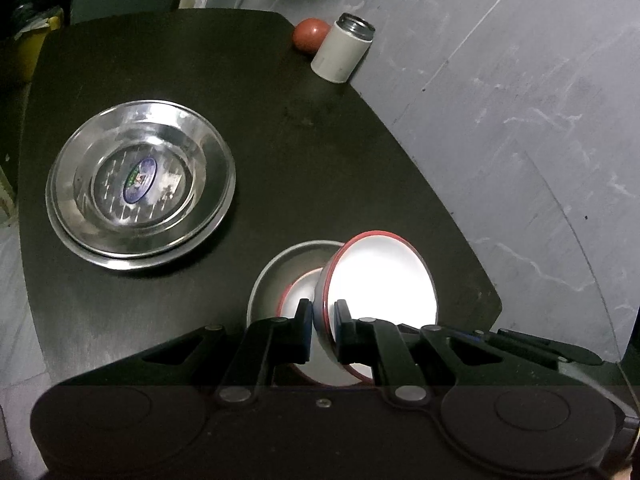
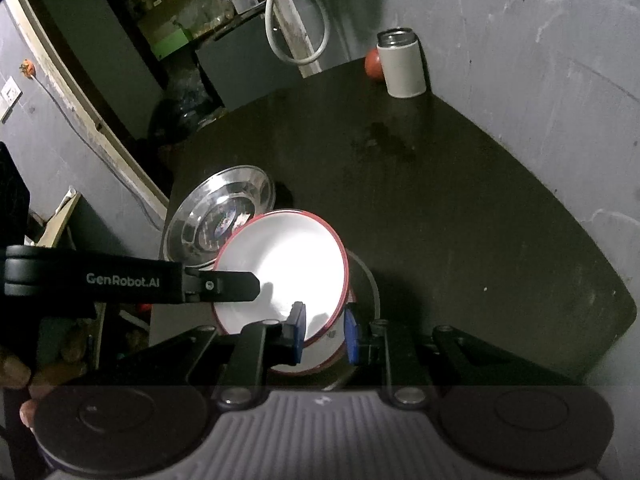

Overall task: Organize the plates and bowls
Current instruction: 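Lower the second white bowl into the stacked bowls with the left gripper, then hold the second white bowl in the stack with the left gripper and release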

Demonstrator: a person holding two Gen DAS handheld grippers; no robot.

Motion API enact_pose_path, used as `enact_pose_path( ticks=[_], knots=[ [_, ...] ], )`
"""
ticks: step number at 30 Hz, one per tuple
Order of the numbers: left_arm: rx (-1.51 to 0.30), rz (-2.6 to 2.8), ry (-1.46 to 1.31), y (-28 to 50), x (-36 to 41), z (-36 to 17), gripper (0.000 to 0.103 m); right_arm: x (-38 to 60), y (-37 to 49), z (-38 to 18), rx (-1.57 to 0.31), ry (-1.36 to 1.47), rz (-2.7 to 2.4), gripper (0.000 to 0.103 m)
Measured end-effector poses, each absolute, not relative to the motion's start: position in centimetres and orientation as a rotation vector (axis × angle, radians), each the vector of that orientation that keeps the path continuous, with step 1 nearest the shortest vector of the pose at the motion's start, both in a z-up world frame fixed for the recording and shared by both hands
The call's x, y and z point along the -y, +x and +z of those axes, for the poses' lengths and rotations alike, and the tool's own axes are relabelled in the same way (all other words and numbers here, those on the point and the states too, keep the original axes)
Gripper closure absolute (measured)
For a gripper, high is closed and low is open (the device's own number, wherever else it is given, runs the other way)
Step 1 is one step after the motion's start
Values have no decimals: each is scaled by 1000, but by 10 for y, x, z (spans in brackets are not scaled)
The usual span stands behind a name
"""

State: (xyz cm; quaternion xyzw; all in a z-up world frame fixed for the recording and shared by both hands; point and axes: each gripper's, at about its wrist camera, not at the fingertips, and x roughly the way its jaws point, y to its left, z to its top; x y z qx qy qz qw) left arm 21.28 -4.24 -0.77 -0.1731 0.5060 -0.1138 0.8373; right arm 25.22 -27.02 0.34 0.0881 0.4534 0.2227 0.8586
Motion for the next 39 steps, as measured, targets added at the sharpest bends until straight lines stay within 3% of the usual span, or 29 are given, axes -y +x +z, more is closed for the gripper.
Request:
enact_pose_path(
  ticks=[39],
  knots=[
    [-1158,-179,-324,213,49,-19,91,267,261,-8,-1024,172,512,79]
  ],
)
